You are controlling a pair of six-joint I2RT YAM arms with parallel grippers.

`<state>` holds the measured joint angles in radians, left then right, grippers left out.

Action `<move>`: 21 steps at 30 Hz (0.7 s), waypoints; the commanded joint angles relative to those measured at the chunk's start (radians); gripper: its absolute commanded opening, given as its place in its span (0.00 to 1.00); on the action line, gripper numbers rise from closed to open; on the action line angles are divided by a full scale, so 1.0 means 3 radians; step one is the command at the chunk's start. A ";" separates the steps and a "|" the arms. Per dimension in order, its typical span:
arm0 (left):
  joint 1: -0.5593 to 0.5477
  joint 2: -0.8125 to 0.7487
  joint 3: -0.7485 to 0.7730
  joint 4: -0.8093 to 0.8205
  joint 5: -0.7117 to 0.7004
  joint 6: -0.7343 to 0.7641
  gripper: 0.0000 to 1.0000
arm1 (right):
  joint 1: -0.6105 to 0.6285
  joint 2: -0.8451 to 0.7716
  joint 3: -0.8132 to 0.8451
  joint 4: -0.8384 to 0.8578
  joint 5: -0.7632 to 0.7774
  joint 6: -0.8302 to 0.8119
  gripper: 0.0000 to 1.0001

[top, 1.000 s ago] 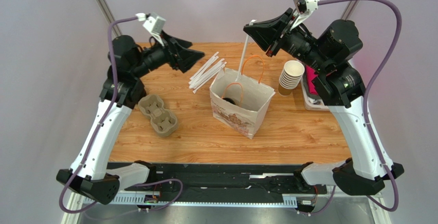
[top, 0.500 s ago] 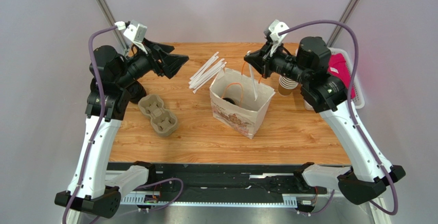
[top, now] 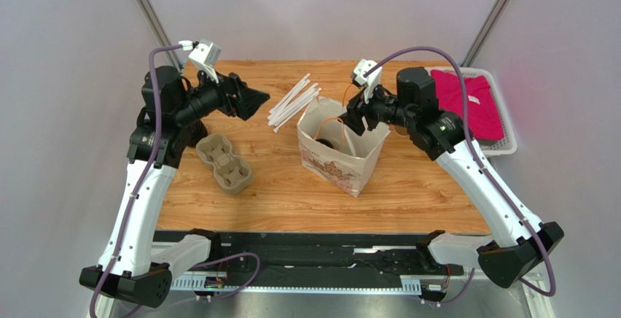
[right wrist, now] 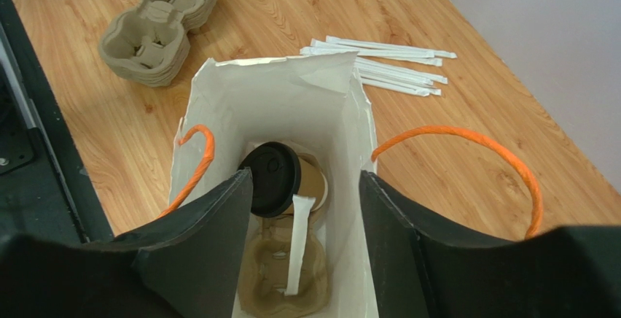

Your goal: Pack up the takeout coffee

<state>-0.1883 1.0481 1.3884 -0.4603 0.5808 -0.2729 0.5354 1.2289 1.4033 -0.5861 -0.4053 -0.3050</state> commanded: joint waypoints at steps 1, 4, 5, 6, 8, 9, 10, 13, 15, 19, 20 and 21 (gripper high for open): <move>0.0024 0.0075 0.0040 -0.0245 -0.0029 0.0163 0.98 | 0.0020 -0.0011 0.0328 -0.0071 -0.0014 0.0095 0.71; 0.0040 0.0213 0.0183 -0.0454 -0.0008 0.0229 0.98 | 0.0015 -0.0001 0.0624 -0.0127 0.0032 0.0234 0.77; 0.0055 0.0264 0.0300 -0.0612 -0.0013 0.0250 0.98 | 0.0015 -0.0001 0.0772 -0.0153 0.0067 0.0315 0.80; 0.0070 0.0315 0.0357 -0.0705 -0.0013 0.0276 0.98 | 0.0020 0.0009 0.0829 -0.0168 0.0098 0.0357 0.82; 0.0106 0.0504 0.0606 -0.1025 -0.0013 0.0383 0.99 | 0.0020 0.0004 0.0931 -0.0224 0.0271 0.0448 0.84; 0.0116 0.0586 0.0704 -0.1144 -0.0018 0.0429 0.99 | 0.0015 -0.0001 0.0977 -0.0250 0.0338 0.0464 0.85; 0.0126 0.0734 0.0806 -0.1272 -0.0039 0.0535 0.99 | 0.0015 -0.0041 0.0978 -0.0270 0.0420 0.0469 0.86; 0.0162 0.1045 0.1205 -0.1778 -0.0029 0.0786 0.99 | 0.0000 -0.0189 0.0876 -0.0332 0.0742 0.0495 0.88; 0.0162 0.1169 0.1426 -0.2090 -0.0024 0.0904 0.99 | -0.0091 -0.0292 0.0779 -0.0373 0.0890 0.0612 0.89; 0.0162 0.1277 0.1483 -0.2347 -0.0192 0.1150 0.99 | -0.0413 -0.0639 0.0305 -0.0495 0.0963 0.0924 0.90; 0.0162 0.1257 0.1371 -0.2332 -0.0299 0.1170 0.99 | -0.0500 -0.0812 0.0222 -0.0556 0.0902 0.0975 0.90; 0.0162 0.1216 0.1294 -0.2311 -0.0350 0.1201 0.99 | -0.0678 -0.0885 0.0130 -0.0592 0.0876 0.0996 0.90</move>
<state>-0.1459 1.4387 1.7992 -1.0496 0.5411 -0.0059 0.4412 1.0698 1.5303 -0.7002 -0.1806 -0.1036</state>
